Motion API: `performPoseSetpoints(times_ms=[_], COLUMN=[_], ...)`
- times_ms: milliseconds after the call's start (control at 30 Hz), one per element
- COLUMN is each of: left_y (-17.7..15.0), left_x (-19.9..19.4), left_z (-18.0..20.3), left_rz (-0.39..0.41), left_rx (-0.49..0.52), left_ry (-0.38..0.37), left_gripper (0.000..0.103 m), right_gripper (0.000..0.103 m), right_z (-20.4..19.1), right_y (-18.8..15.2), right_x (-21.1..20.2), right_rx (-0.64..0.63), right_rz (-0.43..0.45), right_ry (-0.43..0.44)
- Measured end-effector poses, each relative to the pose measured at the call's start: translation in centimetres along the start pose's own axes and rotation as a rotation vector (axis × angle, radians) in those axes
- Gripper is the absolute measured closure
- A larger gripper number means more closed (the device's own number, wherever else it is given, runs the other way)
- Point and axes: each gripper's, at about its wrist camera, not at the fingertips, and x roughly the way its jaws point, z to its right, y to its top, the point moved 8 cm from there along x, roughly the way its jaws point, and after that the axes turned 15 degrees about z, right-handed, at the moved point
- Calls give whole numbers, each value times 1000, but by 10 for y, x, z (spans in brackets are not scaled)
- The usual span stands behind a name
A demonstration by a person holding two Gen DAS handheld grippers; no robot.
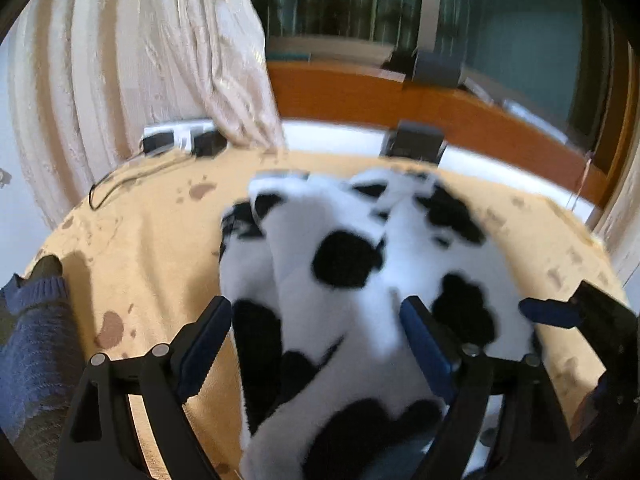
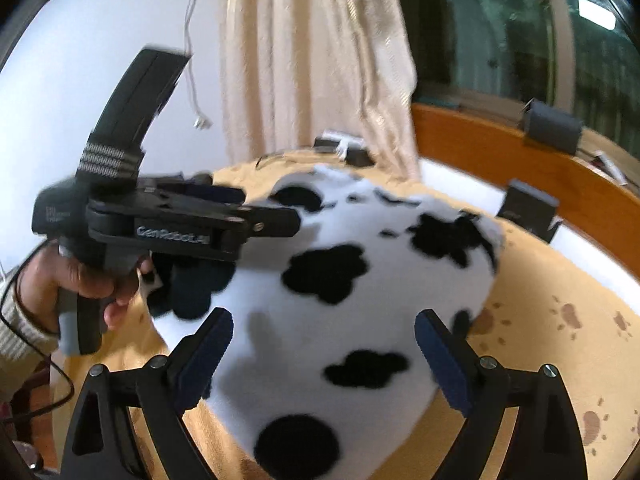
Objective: Fold clothes
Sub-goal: 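Press the folded blanket bundle flat with both grippers open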
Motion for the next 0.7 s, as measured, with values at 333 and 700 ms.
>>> performPoseSetpoints(times_ms=[333, 700], left_y=[-21, -8], left_x=[16, -5], left_z=[-18, -5], left_rz=[-16, 24], left_rx=[-125, -35], left_ry=[-2, 102], left_gripper=[0, 0], right_gripper=[1, 1], right_z=[-18, -13], right_y=[-30, -19], right_x=[19, 10], right_rx=[-181, -198], right_rz=[-84, -54], right_ry=[-78, -108])
